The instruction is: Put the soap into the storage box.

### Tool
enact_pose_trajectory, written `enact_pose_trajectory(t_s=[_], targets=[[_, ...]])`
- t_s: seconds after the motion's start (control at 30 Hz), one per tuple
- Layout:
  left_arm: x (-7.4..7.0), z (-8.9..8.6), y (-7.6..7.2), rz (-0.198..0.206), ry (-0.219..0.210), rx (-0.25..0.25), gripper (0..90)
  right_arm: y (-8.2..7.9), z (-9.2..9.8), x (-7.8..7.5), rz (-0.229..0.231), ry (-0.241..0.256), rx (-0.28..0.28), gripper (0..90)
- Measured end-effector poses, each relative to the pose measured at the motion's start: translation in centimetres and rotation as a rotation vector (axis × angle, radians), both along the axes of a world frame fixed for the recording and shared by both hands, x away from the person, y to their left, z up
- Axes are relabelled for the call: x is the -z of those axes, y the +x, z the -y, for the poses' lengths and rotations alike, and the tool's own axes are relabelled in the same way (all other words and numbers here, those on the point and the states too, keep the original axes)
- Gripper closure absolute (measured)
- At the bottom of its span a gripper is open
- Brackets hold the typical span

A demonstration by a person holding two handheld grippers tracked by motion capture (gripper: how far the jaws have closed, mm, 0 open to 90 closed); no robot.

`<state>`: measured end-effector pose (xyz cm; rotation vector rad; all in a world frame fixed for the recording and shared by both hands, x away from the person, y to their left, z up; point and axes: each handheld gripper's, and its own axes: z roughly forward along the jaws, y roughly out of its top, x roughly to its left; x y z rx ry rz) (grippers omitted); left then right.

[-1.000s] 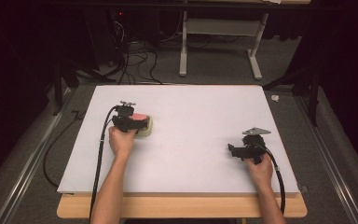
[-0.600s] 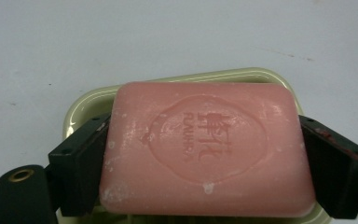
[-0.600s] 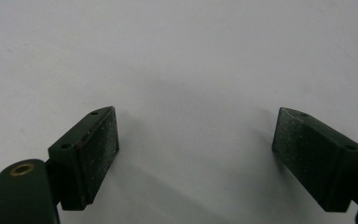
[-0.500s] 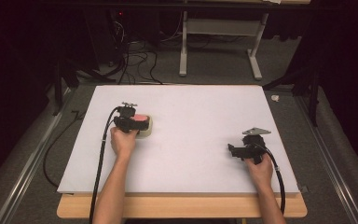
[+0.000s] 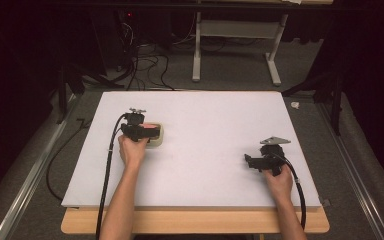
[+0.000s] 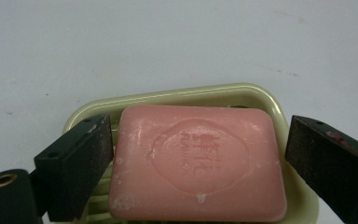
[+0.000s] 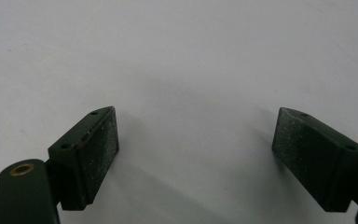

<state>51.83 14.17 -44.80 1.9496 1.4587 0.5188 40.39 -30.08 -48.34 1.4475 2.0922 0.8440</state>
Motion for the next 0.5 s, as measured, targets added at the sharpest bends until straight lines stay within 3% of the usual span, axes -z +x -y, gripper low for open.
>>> enact_pose_trajectory(t_s=[0.5], targets=[[-2.3,0.1,-2.0,0.077,0.016,0.066,9.2,0.0,0.0,0.0,0.001,-0.001,0.0,15.1]])
